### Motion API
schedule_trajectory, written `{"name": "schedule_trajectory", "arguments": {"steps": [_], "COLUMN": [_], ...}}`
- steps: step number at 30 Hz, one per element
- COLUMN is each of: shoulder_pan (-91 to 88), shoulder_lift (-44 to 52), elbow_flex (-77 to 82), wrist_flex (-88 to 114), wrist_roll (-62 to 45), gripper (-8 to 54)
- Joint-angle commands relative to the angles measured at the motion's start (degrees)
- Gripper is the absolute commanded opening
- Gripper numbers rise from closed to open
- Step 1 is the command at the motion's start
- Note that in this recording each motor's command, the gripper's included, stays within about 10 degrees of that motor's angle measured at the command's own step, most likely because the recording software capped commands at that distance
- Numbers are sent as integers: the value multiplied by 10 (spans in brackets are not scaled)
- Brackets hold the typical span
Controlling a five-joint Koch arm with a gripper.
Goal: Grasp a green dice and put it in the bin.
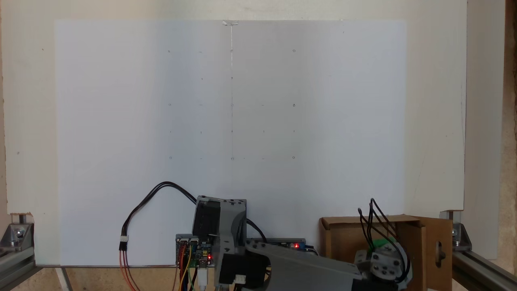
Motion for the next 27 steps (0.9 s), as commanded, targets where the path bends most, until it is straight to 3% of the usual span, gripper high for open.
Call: {"name": "schedule_trajectory", "arguments": {"steps": [1, 20, 27], "shoulder_pan": [30, 67, 46], "shoulder_lift": [-4, -52, -52], "elbow_flex": [-48, 4, 4], "wrist_flex": [-14, 54, 58], "wrist_roll": [-65, -97, 78], "gripper": [118, 118, 118]}}
